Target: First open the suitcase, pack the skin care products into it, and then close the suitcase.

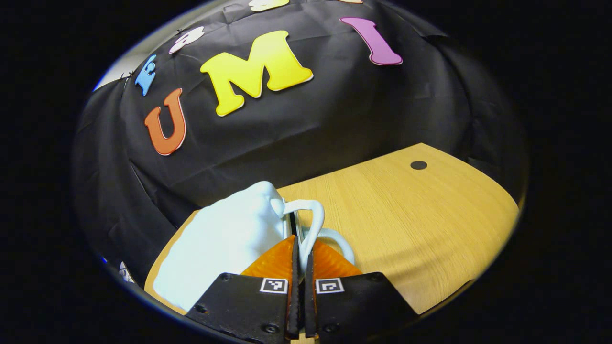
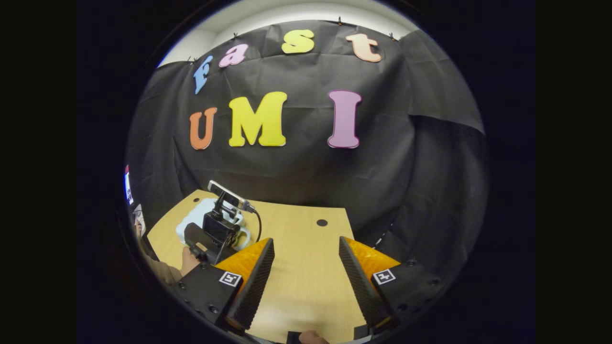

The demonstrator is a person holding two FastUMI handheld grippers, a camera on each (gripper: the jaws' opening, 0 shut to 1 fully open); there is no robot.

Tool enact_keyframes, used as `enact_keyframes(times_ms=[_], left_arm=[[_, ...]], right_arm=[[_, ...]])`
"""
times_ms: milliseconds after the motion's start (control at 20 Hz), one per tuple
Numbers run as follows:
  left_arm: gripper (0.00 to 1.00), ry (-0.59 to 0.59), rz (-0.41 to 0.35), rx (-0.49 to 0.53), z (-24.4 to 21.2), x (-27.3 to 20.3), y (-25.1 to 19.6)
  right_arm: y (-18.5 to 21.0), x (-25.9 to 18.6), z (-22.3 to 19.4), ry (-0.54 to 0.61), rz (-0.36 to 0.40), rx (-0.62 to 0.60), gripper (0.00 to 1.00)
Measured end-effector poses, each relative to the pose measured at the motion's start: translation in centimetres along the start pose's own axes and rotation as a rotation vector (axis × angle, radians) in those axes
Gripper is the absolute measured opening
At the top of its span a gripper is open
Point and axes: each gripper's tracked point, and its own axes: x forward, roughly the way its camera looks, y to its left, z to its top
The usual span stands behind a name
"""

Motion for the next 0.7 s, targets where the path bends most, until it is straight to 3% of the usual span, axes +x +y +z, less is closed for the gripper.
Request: enact_keyframes(times_ms=[350, 400, 450, 550, 650, 700], left_arm=[[0.1, 0.016, -0.041, 0.13, -1.3, -0.1, -1.7], [0.17, 0.026, -0.052, 0.146, -1.5, 0.2, -2.3], [0.32, 0.035, -0.076, 0.15, -1.8, 0.4, -3.0], [0.45, 0.033, -0.112, 0.135, -1.4, 0.5, -3.9], [0.75, 0.01, -0.11, 0.118, 0.1, -0.1, -3.3], [0.81, -0.01, -0.103, 0.104, 1.1, -0.5, -2.8]], right_arm=[[-0.7, -0.1, -1.4, 0.022, -0.02, 0.03, 0.8], [-0.5, -0.2, -1.5, 0.028, -0.02, 0.038, 0.8], [-0.4, -0.2, -1.5, 0.032, -0.02, 0.043, 0.81], [-0.2, -0.2, -1.1, 0.029, -0.029, 0.038, 0.8], [-0.1, -0.3, 0.0, 0.012, -0.051, 0.034, 0.81], [0.1, -0.4, 0.8, 0.0, -0.062, 0.041, 0.81]])
